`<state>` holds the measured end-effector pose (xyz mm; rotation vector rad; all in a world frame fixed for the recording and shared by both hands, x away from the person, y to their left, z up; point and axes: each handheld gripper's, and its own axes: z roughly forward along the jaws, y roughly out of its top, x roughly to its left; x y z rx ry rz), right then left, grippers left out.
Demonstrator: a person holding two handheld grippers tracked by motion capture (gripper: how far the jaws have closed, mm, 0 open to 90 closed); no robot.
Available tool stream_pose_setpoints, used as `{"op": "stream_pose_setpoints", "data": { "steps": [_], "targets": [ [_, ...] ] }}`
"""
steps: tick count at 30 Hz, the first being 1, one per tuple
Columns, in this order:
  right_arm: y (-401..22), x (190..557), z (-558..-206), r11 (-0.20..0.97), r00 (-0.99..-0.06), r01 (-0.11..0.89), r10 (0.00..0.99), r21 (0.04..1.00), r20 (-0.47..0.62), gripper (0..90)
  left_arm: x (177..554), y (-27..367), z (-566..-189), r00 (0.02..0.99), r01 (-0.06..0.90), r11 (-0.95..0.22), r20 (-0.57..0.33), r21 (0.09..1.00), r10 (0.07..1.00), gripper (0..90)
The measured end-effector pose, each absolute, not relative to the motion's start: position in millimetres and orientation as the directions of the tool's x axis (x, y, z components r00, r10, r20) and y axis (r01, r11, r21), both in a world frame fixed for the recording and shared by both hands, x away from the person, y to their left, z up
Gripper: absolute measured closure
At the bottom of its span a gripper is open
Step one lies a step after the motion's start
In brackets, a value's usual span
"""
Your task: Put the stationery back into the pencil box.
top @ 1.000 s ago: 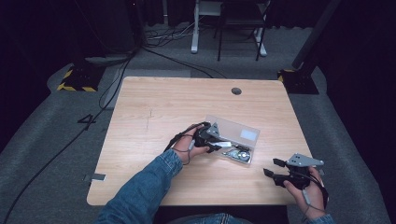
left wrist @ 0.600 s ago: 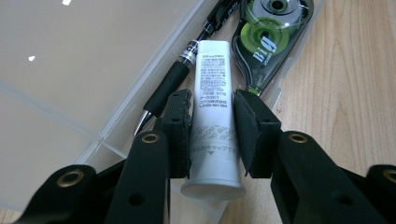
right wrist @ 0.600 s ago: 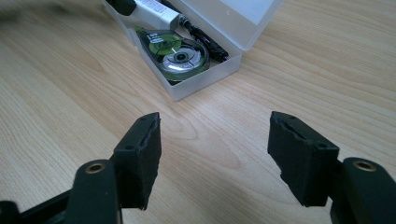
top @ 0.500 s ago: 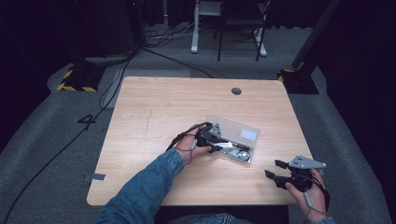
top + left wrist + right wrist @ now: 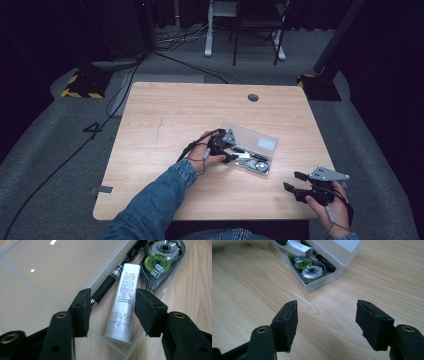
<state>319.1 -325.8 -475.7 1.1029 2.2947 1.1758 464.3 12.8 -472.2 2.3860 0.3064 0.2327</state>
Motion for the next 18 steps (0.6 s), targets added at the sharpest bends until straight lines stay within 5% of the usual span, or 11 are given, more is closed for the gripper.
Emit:
{"op": "stream_pose_setpoints", "data": {
  "steps": [7, 18],
  "targets": [
    [-326, 322, -474, 0.348, -0.640, 0.482, 0.767, 0.804, 0.051, 35.0, 461, 23, -459, 0.935, 0.195, -0.674, 0.071, 0.712, 0.346, 33.7],
    [-318, 338, -472, 0.353, -0.655, 0.459, 0.755, 0.815, 0.042, 33.9, 442, 49, -437, 0.899, 0.239, -0.612, 0.067, 0.754, 0.433, 30.1]
  ]
}}
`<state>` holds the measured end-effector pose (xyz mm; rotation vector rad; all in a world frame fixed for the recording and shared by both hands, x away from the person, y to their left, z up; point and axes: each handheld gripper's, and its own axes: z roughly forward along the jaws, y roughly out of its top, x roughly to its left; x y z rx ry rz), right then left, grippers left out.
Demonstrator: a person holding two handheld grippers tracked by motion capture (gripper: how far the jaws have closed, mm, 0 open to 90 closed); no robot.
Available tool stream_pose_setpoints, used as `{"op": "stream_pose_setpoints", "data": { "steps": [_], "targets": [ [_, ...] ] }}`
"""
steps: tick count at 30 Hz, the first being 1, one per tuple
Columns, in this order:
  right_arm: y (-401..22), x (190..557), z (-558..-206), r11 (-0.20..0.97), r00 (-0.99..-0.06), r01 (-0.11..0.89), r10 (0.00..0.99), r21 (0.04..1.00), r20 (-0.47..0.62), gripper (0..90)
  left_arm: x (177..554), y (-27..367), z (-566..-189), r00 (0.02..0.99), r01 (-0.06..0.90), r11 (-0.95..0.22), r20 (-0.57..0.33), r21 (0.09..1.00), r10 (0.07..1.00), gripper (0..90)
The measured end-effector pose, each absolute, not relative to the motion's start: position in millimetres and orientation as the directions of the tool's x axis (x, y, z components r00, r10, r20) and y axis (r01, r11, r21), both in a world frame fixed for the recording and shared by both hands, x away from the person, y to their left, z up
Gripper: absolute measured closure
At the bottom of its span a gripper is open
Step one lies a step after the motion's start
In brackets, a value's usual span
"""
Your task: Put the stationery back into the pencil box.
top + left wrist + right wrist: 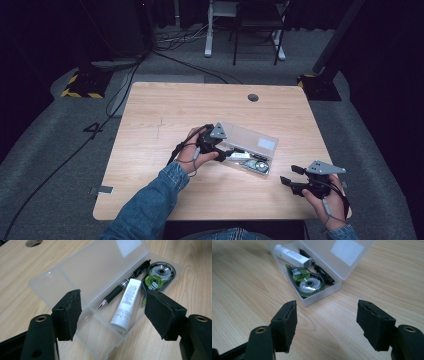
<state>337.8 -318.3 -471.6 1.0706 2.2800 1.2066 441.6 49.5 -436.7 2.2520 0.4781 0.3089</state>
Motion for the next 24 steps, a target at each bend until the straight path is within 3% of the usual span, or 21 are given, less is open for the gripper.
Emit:
{"op": "stream_pose_setpoints", "data": {
  "steps": [24],
  "targets": [
    [-318, 388, -471, 0.347, -0.646, 0.435, 0.763, 0.831, 0.020, 26.1, 391, 146, -425, 0.765, 0.387, -0.506, 0.038, 0.771, 0.643, 26.5]
  ]
}}
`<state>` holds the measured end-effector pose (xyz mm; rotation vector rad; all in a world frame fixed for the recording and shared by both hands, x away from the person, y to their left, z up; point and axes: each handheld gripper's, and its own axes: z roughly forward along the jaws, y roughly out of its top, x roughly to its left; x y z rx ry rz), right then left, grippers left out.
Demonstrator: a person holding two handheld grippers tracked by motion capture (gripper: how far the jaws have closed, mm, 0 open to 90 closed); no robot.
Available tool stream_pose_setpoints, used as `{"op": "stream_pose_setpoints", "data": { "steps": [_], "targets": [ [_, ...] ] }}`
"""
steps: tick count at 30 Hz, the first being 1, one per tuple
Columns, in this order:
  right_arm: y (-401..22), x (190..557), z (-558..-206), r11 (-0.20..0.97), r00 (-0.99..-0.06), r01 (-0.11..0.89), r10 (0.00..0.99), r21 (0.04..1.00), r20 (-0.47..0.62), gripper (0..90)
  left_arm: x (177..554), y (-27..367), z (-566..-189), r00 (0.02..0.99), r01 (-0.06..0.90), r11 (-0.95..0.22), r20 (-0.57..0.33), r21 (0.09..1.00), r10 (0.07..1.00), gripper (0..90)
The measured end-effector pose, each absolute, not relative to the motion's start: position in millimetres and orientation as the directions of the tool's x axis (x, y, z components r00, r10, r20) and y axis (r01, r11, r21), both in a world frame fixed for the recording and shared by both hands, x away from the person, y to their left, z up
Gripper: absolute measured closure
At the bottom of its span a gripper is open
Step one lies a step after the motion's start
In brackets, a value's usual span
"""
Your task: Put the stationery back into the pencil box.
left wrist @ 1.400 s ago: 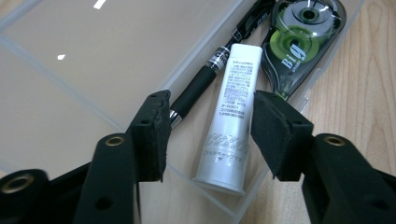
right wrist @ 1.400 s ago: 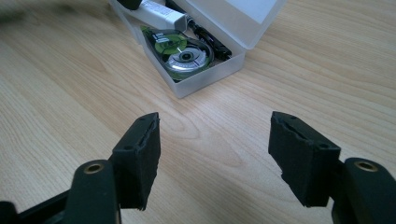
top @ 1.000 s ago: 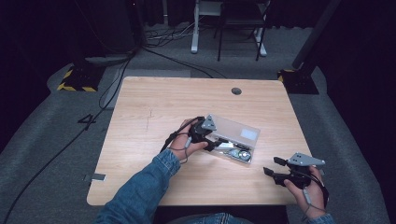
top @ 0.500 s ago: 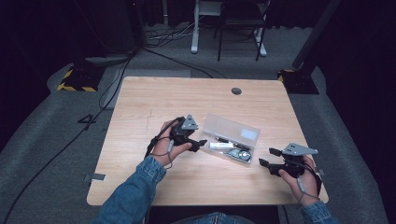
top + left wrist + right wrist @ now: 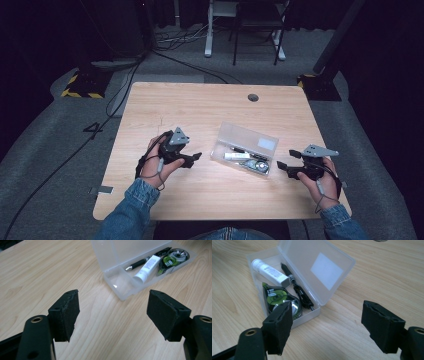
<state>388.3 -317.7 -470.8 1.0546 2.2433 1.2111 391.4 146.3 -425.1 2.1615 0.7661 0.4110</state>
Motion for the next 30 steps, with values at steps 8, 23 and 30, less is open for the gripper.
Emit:
{"op": "stream_pose_setpoints", "data": {
  "steps": [8, 23, 30],
  "targets": [
    [-328, 393, -475, 0.337, -0.622, 0.456, 0.782, 0.823, 0.024, 26.0, 381, 168, -432, 0.723, 0.434, -0.474, 0.018, 0.766, 0.690, 23.7],
    [-337, 398, -489, 0.337, -0.607, 0.486, 0.794, 0.807, 0.034, 24.4, 366, 202, -463, 0.650, 0.514, -0.463, 0.025, 0.722, 0.760, 18.7],
    [-340, 398, -497, 0.350, -0.599, 0.502, 0.801, 0.791, 0.026, 23.1, 365, 212, -481, 0.604, 0.570, -0.442, 0.011, 0.693, 0.797, 16.8]
  ]
}}
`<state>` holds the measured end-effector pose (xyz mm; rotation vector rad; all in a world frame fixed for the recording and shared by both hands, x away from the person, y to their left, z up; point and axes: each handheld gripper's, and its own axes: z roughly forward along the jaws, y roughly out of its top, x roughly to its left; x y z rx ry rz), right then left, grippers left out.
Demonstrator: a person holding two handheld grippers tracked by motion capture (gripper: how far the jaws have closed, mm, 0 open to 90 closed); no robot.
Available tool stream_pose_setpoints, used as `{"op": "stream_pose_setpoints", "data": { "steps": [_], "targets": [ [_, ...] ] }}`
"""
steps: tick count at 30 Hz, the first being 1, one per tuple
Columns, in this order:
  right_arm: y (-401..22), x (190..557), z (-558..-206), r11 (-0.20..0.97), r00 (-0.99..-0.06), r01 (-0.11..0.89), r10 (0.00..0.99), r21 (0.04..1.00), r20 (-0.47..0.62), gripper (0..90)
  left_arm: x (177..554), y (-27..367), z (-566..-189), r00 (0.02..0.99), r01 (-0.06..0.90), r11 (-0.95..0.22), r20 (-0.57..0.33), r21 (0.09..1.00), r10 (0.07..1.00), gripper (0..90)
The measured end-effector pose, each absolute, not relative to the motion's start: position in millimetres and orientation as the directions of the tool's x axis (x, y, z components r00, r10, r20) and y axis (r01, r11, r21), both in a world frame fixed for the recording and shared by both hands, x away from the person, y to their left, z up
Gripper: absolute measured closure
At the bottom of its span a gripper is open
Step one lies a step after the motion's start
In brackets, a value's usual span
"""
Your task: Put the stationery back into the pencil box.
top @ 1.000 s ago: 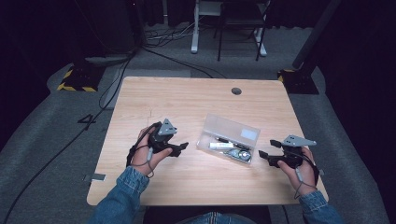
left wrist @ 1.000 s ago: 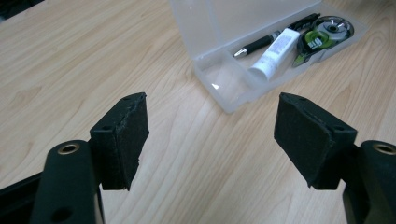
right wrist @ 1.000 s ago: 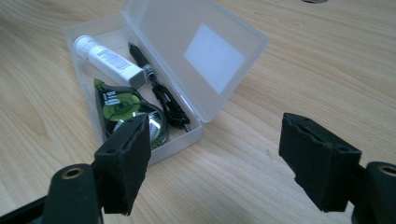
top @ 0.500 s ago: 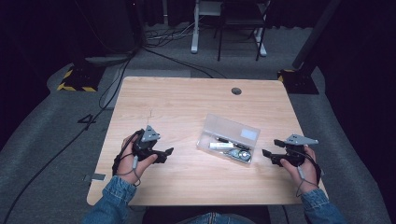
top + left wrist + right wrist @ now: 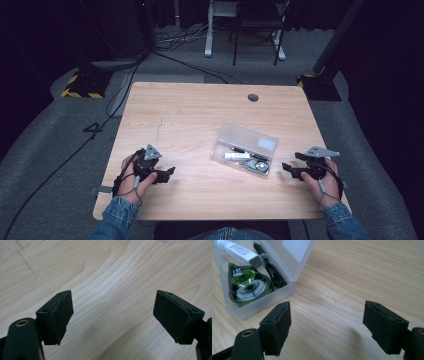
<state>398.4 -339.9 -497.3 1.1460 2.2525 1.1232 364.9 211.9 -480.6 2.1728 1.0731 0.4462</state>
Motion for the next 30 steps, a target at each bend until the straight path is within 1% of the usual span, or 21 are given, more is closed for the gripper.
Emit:
{"op": "stream_pose_setpoints", "data": {
  "steps": [2, 4, 6, 13, 14, 16, 17, 20, 30],
  "targets": [
    [-340, 399, -499, 0.354, -0.595, 0.506, 0.803, 0.787, 0.022, 22.8, 365, 213, -483, 0.597, 0.582, -0.449, 0.018, 0.677, 0.802, 16.6],
    [-341, 399, -501, 0.356, -0.595, 0.510, 0.803, 0.783, 0.023, 22.5, 363, 213, -486, 0.601, 0.578, -0.447, 0.016, 0.683, 0.799, 16.6],
    [-341, 399, -502, 0.362, -0.590, 0.517, 0.807, 0.775, 0.017, 20.5, 362, 214, -491, 0.601, 0.583, -0.451, 0.015, 0.676, 0.799, 16.6],
    [-339, 399, -503, 0.400, -0.596, 0.524, 0.803, 0.752, -0.012, 17.9, 365, 219, -500, 0.581, 0.596, -0.446, 0.025, 0.667, 0.814, 16.6],
    [-339, 400, -504, 0.415, -0.598, 0.527, 0.801, 0.742, -0.023, 16.2, 366, 219, -501, 0.586, 0.593, -0.444, 0.018, 0.672, 0.810, 15.3],
    [-338, 400, -504, 0.406, -0.588, 0.541, 0.809, 0.737, -0.014, 15.0, 367, 221, -502, 0.599, 0.580, -0.445, 0.013, 0.682, 0.801, 15.1],
    [-338, 400, -504, 0.399, -0.582, 0.549, 0.813, 0.735, -0.006, 14.7, 368, 222, -504, 0.596, 0.587, -0.426, -0.011, 0.689, 0.803, 15.1],
    [-337, 400, -504, 0.395, -0.575, 0.553, 0.818, 0.734, -0.007, 13.7, 367, 221, -504, 0.582, 0.598, -0.411, -0.020, 0.688, 0.813, 13.8],
    [-336, 400, -504, 0.396, -0.579, 0.553, 0.816, 0.733, -0.003, 12.8, 367, 221, -504, 0.582, 0.599, -0.411, -0.020, 0.687, 0.813, 13.4]
  ]
}}
